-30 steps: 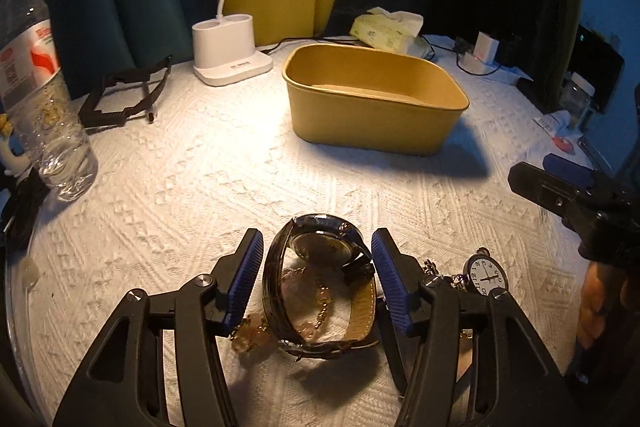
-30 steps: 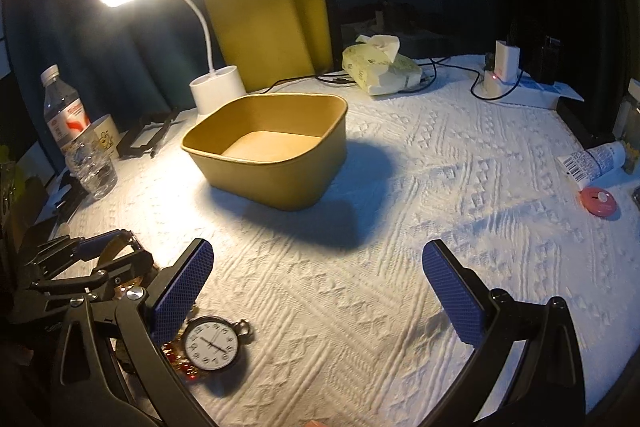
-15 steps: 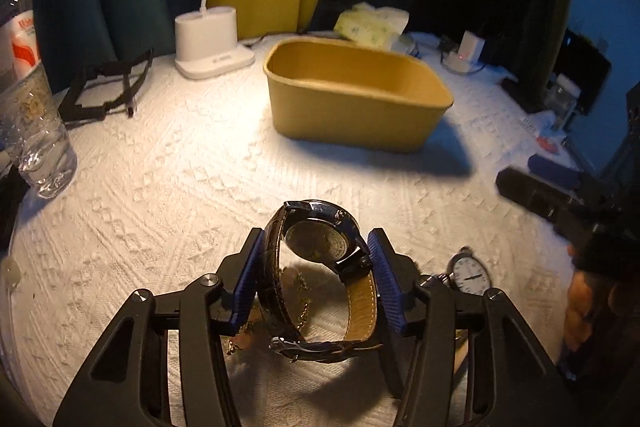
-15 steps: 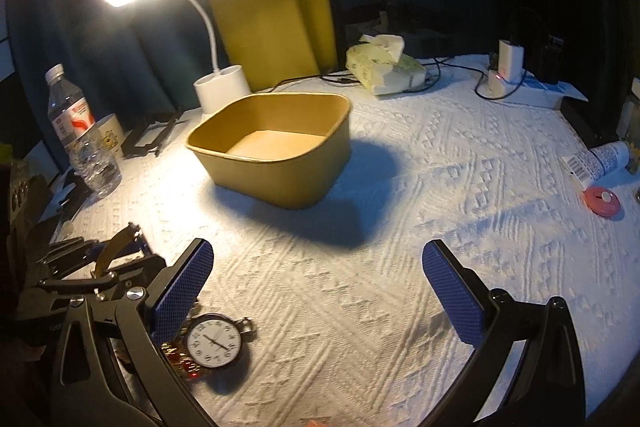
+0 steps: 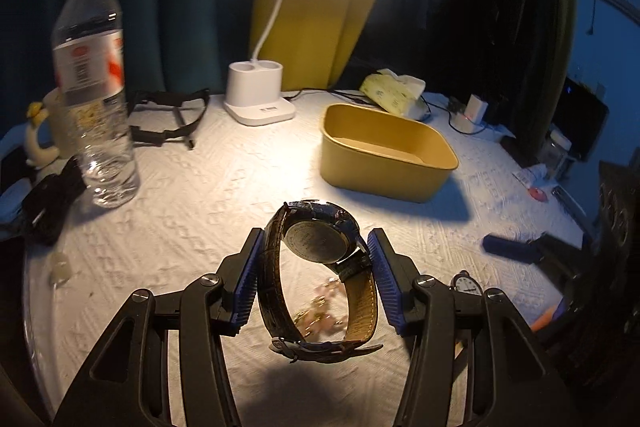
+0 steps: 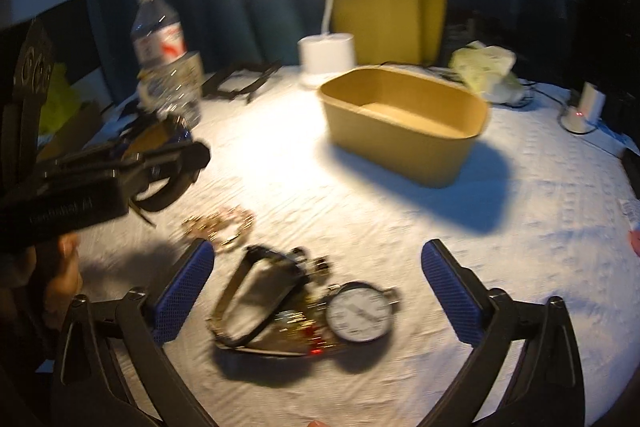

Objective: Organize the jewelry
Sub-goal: 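Carry the brown watch into the tan box with left while right drops the black watch in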

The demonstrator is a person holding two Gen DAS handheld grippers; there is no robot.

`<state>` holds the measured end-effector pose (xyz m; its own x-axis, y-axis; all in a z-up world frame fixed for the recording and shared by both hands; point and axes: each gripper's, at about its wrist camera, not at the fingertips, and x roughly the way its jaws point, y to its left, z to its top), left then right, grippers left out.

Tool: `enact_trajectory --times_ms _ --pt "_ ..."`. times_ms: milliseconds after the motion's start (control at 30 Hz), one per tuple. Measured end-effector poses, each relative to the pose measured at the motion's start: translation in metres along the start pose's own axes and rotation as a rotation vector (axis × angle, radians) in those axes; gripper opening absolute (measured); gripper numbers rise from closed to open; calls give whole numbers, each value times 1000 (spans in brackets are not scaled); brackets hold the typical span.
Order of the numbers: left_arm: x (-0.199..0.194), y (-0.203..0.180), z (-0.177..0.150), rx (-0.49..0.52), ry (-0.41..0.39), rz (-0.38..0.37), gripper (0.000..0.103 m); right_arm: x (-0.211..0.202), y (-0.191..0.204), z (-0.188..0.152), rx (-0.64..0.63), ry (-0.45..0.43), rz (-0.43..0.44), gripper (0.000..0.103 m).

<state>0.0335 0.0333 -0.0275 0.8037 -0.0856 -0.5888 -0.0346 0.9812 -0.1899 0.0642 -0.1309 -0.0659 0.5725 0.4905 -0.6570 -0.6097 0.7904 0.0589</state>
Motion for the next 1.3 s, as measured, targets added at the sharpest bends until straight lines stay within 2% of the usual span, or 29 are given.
enact_trajectory --times_ms 67,233,300,333,467,800,1167,1300 --pt "-3 6 -3 -9 -5 1 55 8 7 -3 -13 34 0 82" --pt "-8 16 -7 -28 -11 2 55 20 15 -8 -38 87 -7 73" --pt "-9 17 -8 -30 -15 2 55 23 16 -9 -50 88 -3 63" --pt "-9 17 -8 -28 -17 1 55 23 17 -9 -55 89 3 51" --pt "-9 14 -6 -19 -17 -4 55 19 18 -9 -63 70 27 39" --pt "-3 -1 10 9 -35 -6 55 1 -2 19 4 -13 103 37" --pt "20 -23 41 65 -44 -21 55 3 -54 60 39 -91 22 37" --pt "32 -34 51 114 -52 -11 55 3 -70 69 51 -112 4 37"
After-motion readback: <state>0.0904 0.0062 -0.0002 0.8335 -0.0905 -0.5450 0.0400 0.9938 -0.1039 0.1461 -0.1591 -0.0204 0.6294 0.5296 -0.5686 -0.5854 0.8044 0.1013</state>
